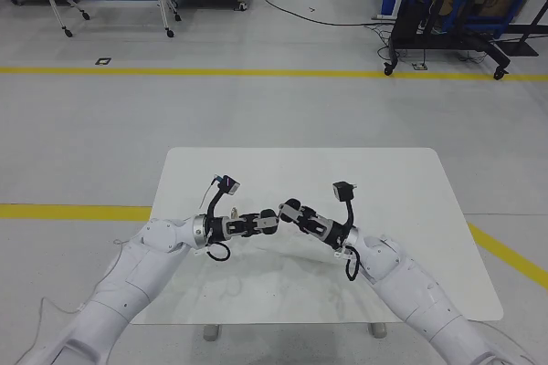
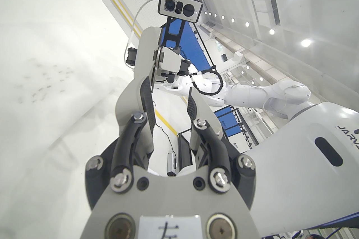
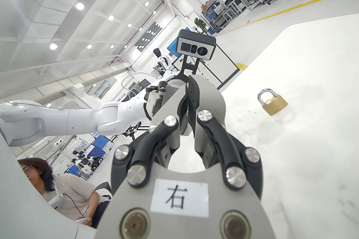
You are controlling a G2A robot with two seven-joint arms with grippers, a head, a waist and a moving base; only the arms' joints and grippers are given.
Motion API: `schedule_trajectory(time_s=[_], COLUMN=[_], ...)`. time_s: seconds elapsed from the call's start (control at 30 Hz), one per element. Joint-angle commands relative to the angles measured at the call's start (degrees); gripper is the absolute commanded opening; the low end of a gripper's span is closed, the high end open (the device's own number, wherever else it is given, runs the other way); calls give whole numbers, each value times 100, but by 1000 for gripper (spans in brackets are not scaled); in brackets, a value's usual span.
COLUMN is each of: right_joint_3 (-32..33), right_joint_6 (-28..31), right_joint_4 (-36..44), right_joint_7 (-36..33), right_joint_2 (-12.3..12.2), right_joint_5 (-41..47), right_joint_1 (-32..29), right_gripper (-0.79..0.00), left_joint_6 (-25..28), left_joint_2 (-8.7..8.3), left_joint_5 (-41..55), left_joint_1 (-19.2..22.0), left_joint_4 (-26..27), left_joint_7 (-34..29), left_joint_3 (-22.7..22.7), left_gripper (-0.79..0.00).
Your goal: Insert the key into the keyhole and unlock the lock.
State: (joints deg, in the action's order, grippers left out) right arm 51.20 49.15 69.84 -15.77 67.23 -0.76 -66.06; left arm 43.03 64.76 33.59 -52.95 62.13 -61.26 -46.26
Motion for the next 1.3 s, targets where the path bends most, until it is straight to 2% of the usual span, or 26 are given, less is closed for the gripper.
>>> schedule_trajectory(time_s=[0.0,0.17,0.7,0.83,0.9,1.17,1.2,1.23,1.27], right_joint_3=[11,38,71,86,97,150,155,161,168], right_joint_6=[-7,-19,-22,-29,-37,-46,-52,-55,-57], right_joint_4=[-4,-13,-31,-41,-51,-73,-69,-66,-64], right_joint_7=[-29,-90,-336,-373,-382,-405,-410,-414,-418], right_joint_2=[7,24,84,96,102,121,123,125,127], right_joint_5=[6,14,87,82,70,9,1,-2,-4], right_joint_1=[-4,-16,-16,-16,-16,-27,-29,-32,-35], right_gripper=[-785,-785,-785,-785,-785,-785,-757,-440,0], left_joint_6=[4,2,-62,-63,-55,-64,-64,-58,-56], left_joint_2=[-1,1,72,101,114,146,149,151,153], left_joint_5=[19,64,-63,-130,-145,-80,-80,-86,-92], left_joint_1=[6,20,116,138,147,162,160,161,159], left_joint_4=[-17,-60,-261,-303,-328,-393,-396,-394,-396], left_joint_7=[4,2,-62,-62,-54,-63,-63,-58,-56], left_joint_3=[3,16,128,166,170,135,132,128,125], left_gripper=[-545,-551,-653,-702,-785,-785,-785,-785,-785])
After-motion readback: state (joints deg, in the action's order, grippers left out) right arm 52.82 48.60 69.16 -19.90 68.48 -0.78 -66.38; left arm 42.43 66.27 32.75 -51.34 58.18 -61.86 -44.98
